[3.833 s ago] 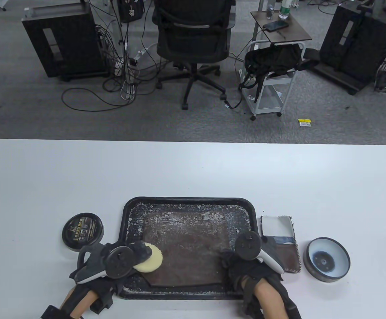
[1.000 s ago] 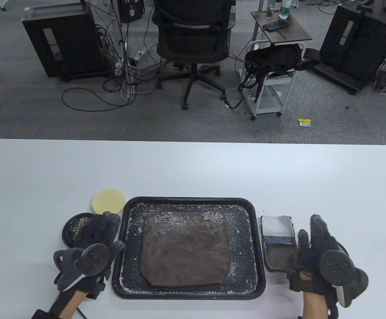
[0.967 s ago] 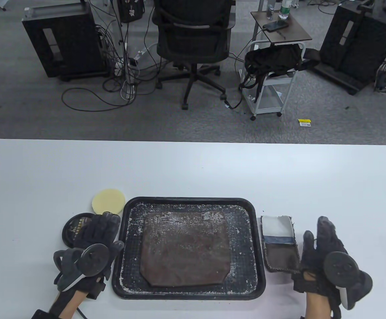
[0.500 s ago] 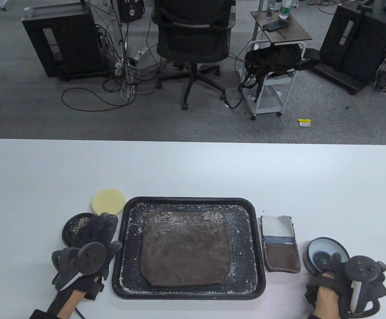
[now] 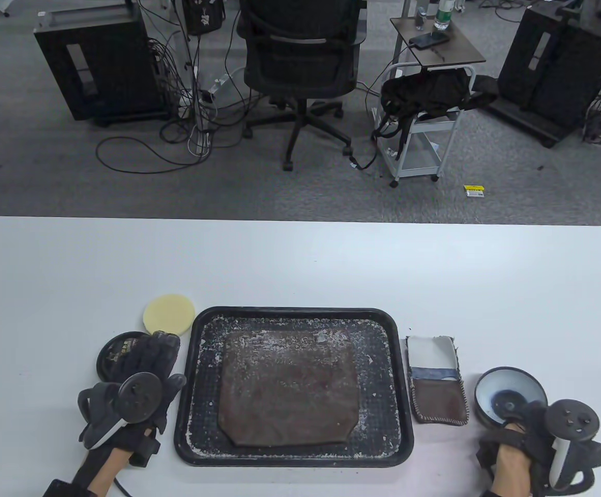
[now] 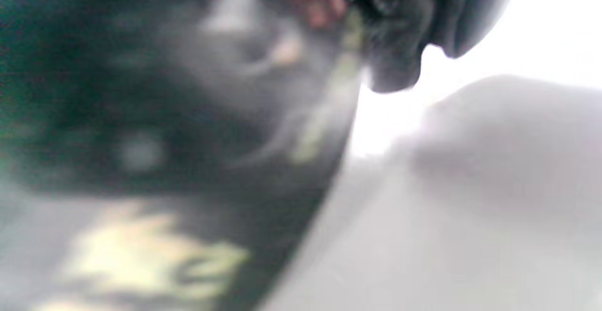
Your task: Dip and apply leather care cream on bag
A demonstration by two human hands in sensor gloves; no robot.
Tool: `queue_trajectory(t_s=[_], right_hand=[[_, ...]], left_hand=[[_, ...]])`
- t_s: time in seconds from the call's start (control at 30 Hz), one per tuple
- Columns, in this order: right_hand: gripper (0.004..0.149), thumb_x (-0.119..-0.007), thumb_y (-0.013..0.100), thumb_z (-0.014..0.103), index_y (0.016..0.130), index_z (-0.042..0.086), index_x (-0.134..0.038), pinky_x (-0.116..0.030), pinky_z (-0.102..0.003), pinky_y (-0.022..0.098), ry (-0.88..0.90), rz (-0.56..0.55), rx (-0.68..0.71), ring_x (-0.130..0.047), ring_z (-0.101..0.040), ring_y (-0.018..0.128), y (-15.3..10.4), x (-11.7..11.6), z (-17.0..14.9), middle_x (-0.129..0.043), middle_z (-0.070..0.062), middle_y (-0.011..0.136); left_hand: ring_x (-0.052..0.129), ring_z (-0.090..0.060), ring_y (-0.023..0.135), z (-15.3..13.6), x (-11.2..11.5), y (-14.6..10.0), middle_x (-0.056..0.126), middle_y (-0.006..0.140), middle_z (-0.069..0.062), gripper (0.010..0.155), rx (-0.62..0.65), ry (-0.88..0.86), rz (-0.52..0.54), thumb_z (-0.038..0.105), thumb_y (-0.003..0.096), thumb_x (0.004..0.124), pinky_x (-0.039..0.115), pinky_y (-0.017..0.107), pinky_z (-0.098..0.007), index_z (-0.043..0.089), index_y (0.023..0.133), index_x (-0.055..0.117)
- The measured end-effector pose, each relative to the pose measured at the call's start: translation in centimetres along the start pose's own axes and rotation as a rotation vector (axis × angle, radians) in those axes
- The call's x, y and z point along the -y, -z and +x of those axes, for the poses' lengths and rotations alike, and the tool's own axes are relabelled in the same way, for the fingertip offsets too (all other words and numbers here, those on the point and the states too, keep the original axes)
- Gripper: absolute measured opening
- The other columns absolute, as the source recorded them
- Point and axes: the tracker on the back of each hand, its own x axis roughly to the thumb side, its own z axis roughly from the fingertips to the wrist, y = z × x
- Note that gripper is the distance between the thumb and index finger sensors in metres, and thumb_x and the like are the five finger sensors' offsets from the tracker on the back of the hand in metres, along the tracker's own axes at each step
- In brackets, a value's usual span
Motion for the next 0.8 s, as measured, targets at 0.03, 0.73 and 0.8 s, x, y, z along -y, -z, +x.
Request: queue_trajectory(t_s=[0.03,0.73,0.8], right_hand=[[0.061,-0.068,0.045,0.03,0.085,-0.015,-0.079,-0.086,-0.055,0.047,0.006,-0.022,0.031,-0.103,-0.041,0.06,-0.2,0.4,0.5,-0.062,-0.042,0.09],[0.064,-0.073,0.048,0.045,0.092,0.0,-0.074,-0.084,-0.048,0.044,0.709,0.235,0.438,-0.1,-0.023,0.05,-8.3,0.2,8.4,-0.068,-0.028,0.095],[0.063,-0.074,0.047,0.045,0.092,0.0,-0.075,-0.084,-0.048,0.043,0.694,0.265,0.46,-0.1,-0.024,0.049,-9.1,-0.5,9.0,-0.069,-0.028,0.094]], left_hand=[[0.054,-0.025,0.108,-0.3,0.0,0.2,0.048,0.113,0.006,0.071,-0.021,-0.004,-0.001,0.051,0.041,0.073,0.054,0.077,-0.055,0.038,0.103,0.043],[0.014,-0.042,0.11,-8.0,5.7,4.5,0.007,0.113,-0.007,0.123,-0.508,-0.025,-0.349,0.073,0.0228,0.085,0.033,0.08,-0.063,0.028,0.1,0.001],[0.011,-0.042,0.11,-8.7,6.1,4.6,0.002,0.111,-0.009,0.128,-0.551,-0.046,-0.409,0.075,0.0218,0.084,0.031,0.081,-0.063,0.025,0.096,-0.008]])
